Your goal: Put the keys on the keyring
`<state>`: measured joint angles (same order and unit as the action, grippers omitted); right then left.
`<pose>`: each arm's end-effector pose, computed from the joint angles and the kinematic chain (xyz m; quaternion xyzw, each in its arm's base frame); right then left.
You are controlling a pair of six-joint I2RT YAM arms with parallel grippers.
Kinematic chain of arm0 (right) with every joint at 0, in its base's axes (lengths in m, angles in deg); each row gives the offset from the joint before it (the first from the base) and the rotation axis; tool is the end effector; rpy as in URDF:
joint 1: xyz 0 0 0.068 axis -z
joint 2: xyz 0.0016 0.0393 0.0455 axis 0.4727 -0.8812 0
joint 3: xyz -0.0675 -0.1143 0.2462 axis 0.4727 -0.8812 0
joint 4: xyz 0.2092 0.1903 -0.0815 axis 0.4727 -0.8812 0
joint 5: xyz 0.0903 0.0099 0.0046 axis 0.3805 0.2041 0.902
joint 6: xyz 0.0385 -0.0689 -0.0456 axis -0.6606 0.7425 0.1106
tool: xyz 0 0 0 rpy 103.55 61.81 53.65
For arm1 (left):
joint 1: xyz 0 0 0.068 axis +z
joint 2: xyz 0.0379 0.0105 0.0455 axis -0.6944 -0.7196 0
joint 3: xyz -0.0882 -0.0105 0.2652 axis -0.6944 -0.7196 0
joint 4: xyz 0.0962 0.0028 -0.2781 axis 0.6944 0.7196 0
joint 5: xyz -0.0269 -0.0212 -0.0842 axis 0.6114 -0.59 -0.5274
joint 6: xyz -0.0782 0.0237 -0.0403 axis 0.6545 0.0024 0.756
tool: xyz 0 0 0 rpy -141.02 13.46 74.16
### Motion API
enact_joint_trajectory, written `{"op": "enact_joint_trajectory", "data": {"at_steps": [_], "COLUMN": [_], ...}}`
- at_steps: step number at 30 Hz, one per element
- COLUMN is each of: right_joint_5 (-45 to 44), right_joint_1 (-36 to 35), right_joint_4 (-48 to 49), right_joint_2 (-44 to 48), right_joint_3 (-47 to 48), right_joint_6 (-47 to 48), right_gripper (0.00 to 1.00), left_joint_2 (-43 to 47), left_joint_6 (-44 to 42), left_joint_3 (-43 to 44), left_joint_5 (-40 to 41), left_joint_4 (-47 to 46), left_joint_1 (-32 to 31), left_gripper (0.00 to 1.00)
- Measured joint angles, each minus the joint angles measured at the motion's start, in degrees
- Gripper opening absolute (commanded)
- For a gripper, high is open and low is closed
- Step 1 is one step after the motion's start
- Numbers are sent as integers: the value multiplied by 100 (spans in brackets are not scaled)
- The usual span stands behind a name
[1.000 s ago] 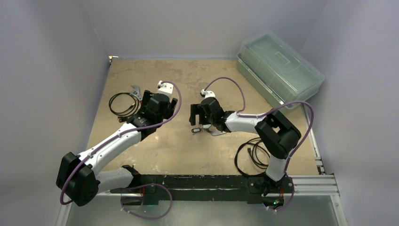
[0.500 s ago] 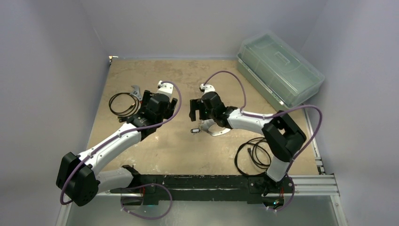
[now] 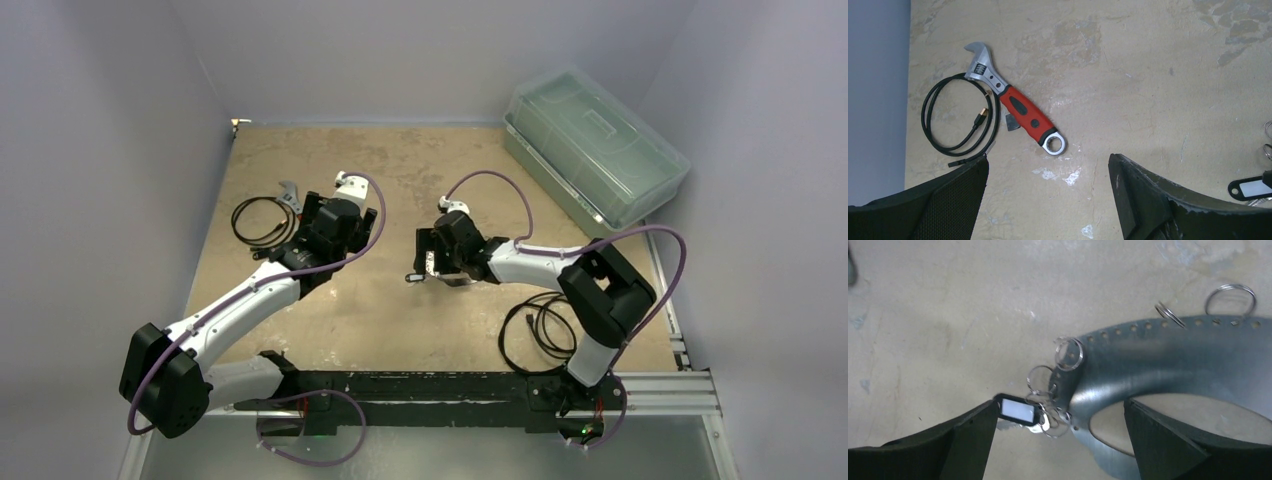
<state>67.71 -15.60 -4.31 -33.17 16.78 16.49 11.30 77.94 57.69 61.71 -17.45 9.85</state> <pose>0.3010 0.2740 0.1141 -0.0401 0.9256 0.1918 0.3239 0.2840 -0.1366 0.2438 0.0932 0.8543 0.1089 0.4997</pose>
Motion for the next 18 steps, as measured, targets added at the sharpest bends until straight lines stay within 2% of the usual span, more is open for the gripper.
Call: {"op": "enact_joint_trajectory", "data": {"at_steps": [7,18], "right_joint_5": [118,96], "right_joint_1": [11,227], "right_joint_4": [264,431], "right_joint_2": [-448,-1204], "right_joint_3": [420,1303], "right_joint_6": [37,697], "right_gripper": [99,99], "left_joint_2": [0,9], "left_joint_6": [0,-4], "left_joint_3": [0,0], "left_joint_5": [17,155], "left_joint_4": [0,0], "left_joint_1": [0,0], "left_gripper": [88,90]}}
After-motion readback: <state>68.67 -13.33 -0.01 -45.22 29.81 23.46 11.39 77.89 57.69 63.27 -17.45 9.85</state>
